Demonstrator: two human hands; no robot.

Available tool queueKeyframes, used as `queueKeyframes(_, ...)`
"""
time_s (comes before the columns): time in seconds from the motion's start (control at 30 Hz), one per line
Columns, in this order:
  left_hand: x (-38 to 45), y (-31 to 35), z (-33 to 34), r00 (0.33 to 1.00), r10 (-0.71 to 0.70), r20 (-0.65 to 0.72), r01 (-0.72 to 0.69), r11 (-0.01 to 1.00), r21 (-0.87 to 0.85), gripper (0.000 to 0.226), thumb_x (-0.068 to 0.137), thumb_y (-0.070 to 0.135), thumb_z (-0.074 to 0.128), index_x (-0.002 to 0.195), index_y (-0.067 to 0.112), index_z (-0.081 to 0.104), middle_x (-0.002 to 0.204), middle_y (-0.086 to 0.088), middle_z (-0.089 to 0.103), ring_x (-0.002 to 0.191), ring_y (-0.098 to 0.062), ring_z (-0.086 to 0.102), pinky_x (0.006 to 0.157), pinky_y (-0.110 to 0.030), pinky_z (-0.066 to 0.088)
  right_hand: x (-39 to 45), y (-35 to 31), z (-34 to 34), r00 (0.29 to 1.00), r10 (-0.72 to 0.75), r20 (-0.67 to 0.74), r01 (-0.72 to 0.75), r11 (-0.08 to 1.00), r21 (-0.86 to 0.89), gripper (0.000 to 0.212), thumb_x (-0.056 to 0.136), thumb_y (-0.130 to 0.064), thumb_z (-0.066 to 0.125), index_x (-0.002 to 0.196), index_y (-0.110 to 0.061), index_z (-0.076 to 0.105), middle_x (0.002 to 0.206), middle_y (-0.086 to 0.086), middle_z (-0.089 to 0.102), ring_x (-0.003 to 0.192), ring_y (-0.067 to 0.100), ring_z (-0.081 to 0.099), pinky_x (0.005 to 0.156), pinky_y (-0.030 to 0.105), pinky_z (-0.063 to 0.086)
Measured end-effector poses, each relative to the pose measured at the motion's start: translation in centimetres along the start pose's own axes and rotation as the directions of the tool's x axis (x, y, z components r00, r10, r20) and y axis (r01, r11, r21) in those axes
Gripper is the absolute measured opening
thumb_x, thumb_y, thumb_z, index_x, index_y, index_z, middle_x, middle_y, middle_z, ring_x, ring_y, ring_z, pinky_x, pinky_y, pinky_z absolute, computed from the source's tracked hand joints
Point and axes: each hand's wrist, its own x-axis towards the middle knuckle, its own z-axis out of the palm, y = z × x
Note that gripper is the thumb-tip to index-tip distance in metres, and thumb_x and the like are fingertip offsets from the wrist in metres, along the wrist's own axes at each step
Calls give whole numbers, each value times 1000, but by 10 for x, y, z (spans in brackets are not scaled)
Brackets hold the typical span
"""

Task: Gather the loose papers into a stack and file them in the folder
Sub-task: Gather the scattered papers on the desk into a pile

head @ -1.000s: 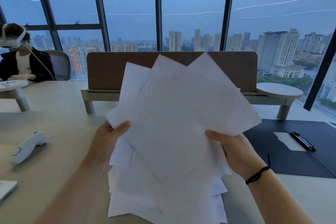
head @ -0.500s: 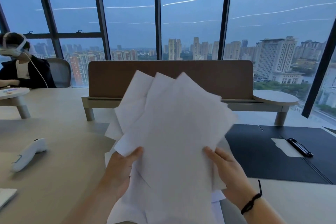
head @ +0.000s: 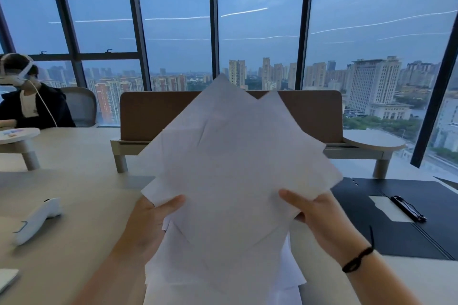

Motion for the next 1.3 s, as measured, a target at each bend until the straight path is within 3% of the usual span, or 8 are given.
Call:
queueKeyframes(0.17, 14, 39, 1, 997, 7, 71, -16, 992, 124, 85, 34, 43, 97, 111, 13, 74, 115, -11, 75, 108, -27, 70, 81, -29, 60, 20, -39, 3, 982, -180, -55, 182, 982, 41, 88, 44, -51, 95, 120, -13, 68, 110, 2, 79, 104, 20, 75, 85, 35, 60)
queueKeyframes(0.3, 18, 59, -6, 995, -41, 91, 26, 986, 162, 114, 32, 44, 98, 132, 10, 57, 119, -10, 73, 111, -27, 68, 77, -31, 60, 18, -41, 0, 970, -238, -39, 241, 968, 72, 52, 68, -23, 83, 117, -15, 68, 107, 1, 80, 104, 23, 74, 84, 33, 63)
queueKeyframes(0.43, 12, 58, -4, 990, -113, 82, 106, 991, 85, 105, 29, 47, 97, 124, 22, 64, 116, -5, 75, 111, -29, 67, 79, -37, 61, 12, -29, -3, 975, -209, -72, 218, 959, 180, 37, 74, -7, 74, 109, -18, 71, 103, 0, 81, 100, 22, 76, 84, 33, 63)
queueKeyframes(0.67, -4, 30, 24, 994, -108, 11, 108, 994, 6, 50, 68, 16, 76, 117, 17, 66, 107, -5, 78, 98, -25, 74, 71, -33, 62, 2, -9, -2, 998, -61, -32, 68, 960, 271, 32, 79, 2, 71, 108, -11, 72, 100, 5, 82, 91, 22, 78, 69, 29, 63)
queueKeyframes(0.9, -3, 21, 24, 986, -45, -158, 47, 999, 7, 35, 87, 9, 67, 121, 18, 66, 113, -5, 76, 103, -27, 72, 83, -45, 57, -22, 37, -1, 933, 344, 103, -339, 939, -62, 33, 82, -15, 77, 109, 4, 74, 103, 21, 80, 96, 42, 76, 94, 56, 58)
queueKeyframes(1.1, 5, 49, 23, 976, -47, -214, 18, 991, -135, 37, 96, 34, 55, 126, 13, 61, 85, -3, 78, 74, -18, 75, 56, -26, 57, -17, 22, -1, 992, 101, -82, -119, 954, -274, 12, 95, -11, 67, 94, -7, 79, 88, 8, 83, 79, 27, 79, 76, 45, 63)
queueKeyframes(1.2, 13, 64, 15, 979, -8, -205, -28, 985, -172, 42, 96, 32, 53, 136, 18, 56, 116, -4, 74, 105, -24, 71, 72, -38, 60, -17, 11, -10, 989, -30, -144, -20, 941, -337, 13, 95, -9, 66, 92, -12, 78, 85, 3, 82, 75, 24, 77, 72, 42, 64)
queueKeyframes(1.3, 19, 68, 17, 978, -31, -209, 1, 990, -144, 34, 97, 32, 53, 128, 18, 59, 117, -5, 73, 109, -27, 67, 86, -48, 54, -16, 8, -12, 985, -79, -150, 25, 942, -335, 14, 95, -7, 65, 91, -13, 77, 86, 5, 81, 77, 28, 75, 74, 44, 62)
